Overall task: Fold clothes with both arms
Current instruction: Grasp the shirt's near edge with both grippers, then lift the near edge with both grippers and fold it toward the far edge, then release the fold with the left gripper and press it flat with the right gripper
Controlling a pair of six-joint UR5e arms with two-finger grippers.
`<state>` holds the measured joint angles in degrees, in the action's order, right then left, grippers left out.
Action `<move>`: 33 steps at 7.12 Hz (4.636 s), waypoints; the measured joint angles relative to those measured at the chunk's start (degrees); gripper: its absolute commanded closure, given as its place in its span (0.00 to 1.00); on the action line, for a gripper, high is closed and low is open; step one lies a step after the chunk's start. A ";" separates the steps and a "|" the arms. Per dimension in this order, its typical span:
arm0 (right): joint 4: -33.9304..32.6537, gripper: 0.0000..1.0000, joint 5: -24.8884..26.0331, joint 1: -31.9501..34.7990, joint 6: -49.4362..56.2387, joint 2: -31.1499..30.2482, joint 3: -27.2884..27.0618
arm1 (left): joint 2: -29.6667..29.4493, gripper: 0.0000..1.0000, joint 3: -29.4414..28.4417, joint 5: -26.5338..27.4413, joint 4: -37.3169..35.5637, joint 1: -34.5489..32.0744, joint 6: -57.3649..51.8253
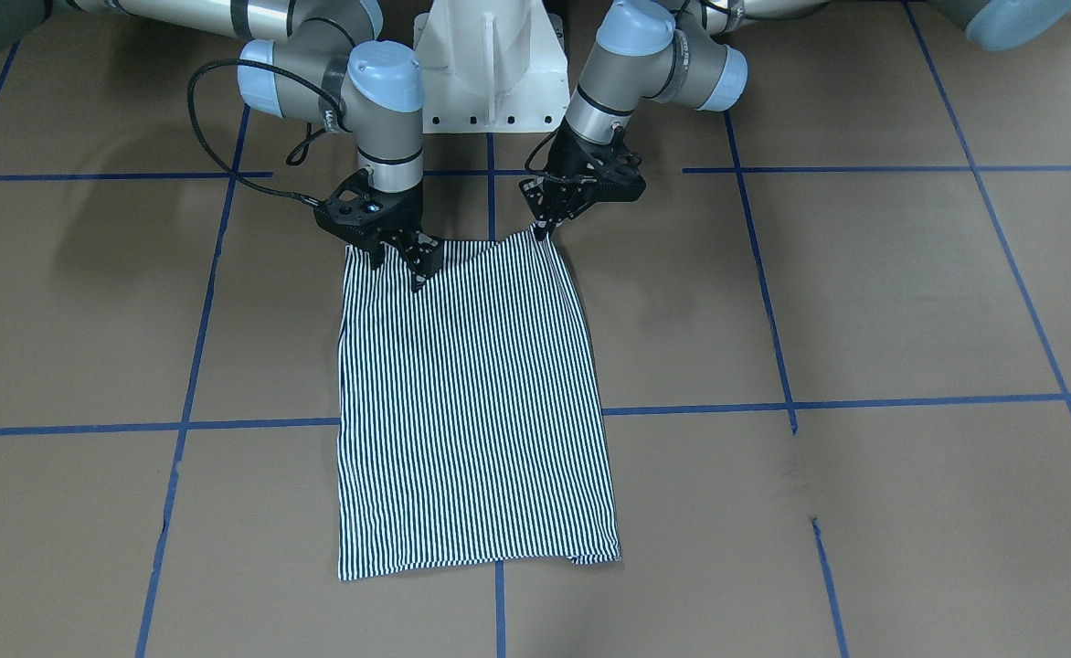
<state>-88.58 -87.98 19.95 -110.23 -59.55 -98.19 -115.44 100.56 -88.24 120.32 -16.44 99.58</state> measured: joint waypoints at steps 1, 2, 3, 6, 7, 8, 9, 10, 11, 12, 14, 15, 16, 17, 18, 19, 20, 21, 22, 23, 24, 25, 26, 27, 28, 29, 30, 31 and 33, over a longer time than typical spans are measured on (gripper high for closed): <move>-0.02 0.51 0.03 -0.15 -0.04 -0.01 0.03 | 0.03 1.00 -0.01 0.00 0.02 0.00 0.00; -0.01 0.96 0.10 -0.29 -0.18 -0.01 0.07 | 0.03 1.00 -0.01 0.02 0.06 0.00 0.00; 0.01 1.00 0.09 -0.30 -0.52 0.00 0.14 | 0.03 1.00 -0.01 0.06 0.08 0.00 0.00; 0.13 1.00 0.20 -0.41 -1.27 0.04 -0.09 | -0.04 1.00 0.04 0.33 0.01 0.03 0.00; 0.14 1.00 0.25 -0.54 -1.67 0.14 -0.29 | -0.04 1.00 0.07 0.40 0.00 0.04 0.00; 0.16 1.00 0.26 -0.54 -1.88 0.25 -0.38 | -0.05 1.00 0.07 0.42 0.00 0.06 0.00; 0.16 1.00 0.26 -0.53 -1.96 0.29 -0.44 | -0.11 1.00 0.08 0.43 0.00 0.08 0.00; 0.17 1.00 0.26 -0.53 -1.99 0.30 -0.50 | -0.17 1.00 0.08 0.44 0.00 0.09 0.00; 0.17 1.00 0.26 -0.51 -2.00 0.31 -0.55 | -0.20 1.00 0.08 0.44 0.00 0.07 0.00; 0.17 1.00 0.27 -0.49 -2.00 0.32 -0.58 | -0.22 1.00 0.08 0.42 0.00 0.04 0.00; 0.16 1.00 0.26 -0.50 -2.00 0.31 -0.81 | -0.26 1.00 0.23 0.27 -0.02 0.04 -0.02; 0.13 1.00 0.26 -0.48 -2.00 0.25 -1.79 | -0.04 1.00 1.66 0.03 -0.44 -0.06 -0.56; -0.74 1.00 0.26 -0.52 -2.00 0.04 -4.46 | 0.38 1.00 5.81 -0.41 -3.28 -0.20 -1.95; -3.85 1.00 0.26 -1.10 -2.18 -0.12 -9.00 | 0.56 1.00 11.89 -1.14 -9.16 -0.26 -3.19; -9.03 1.00 0.26 -2.55 -3.09 -0.03 -15.08 | 0.52 1.00 19.00 -2.17 -16.70 -0.26 -3.75; -14.97 1.00 0.26 -4.43 -4.54 0.62 -21.68 | 0.29 1.00 25.75 -3.36 -24.34 -0.22 -3.95; -19.17 1.00 0.49 -5.85 -5.33 1.66 -25.28 | -0.01 1.00 29.64 -4.26 -29.43 -0.12 -4.07; -21.12 1.00 1.19 -6.66 -5.41 2.66 -25.21 | -0.59 1.00 29.12 -4.49 -31.60 -0.42 -4.96; -20.38 1.00 2.09 -6.13 -4.25 3.50 -22.56 | -2.08 1.00 25.03 -4.33 -31.42 -2.07 -7.66; -16.85 1.00 2.75 -3.94 -2.37 4.04 -18.45 | -3.83 1.00 19.76 -4.28 -29.15 -5.02 -10.98; -12.58 1.00 2.91 -0.89 -0.39 4.67 -13.67 | -5.27 1.00 14.51 -4.29 -25.95 -7.98 -13.61; -9.29 1.00 2.83 2.02 1.67 5.95 -8.97 | -6.84 1.00 9.37 -4.34 -22.71 -10.60 -16.03; -6.83 1.00 2.74 4.12 2.92 7.88 -3.93 | -8.50 1.00 4.24 -4.42 -19.71 -12.69 -17.51; -3.24 1.00 2.72 5.47 3.67 10.06 2.23 | -10.04 1.00 -0.78 -4.42 -16.64 -13.84 -18.23; 0.78 1.00 2.72 6.31 4.08 11.67 7.75 | -10.95 1.00 -4.57 -4.34 -13.94 -14.31 -18.94; 3.59 1.00 2.72 7.00 4.80 12.76 11.81 | -11.30 1.00 -7.24 -4.27 -11.87 -14.53 -19.76; 4.74 1.00 2.72 7.60 5.92 13.22 13.83 | -11.42 1.00 -9.25 -4.22 -10.58 -14.67 -20.16; 5.16 0.01 2.71 8.11 6.95 13.36 14.85 | -11.45 0.08 -10.71 -4.19 -9.87 -14.72 -20.29; 5.43 0.00 2.05 8.94 12.24 13.68 15.79 | -11.21 0.00 -11.86 -4.29 -8.81 -15.14 -22.93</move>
<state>-83.16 -85.93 28.89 -97.99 -45.87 -82.40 -126.64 88.70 -92.53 111.51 -31.58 76.65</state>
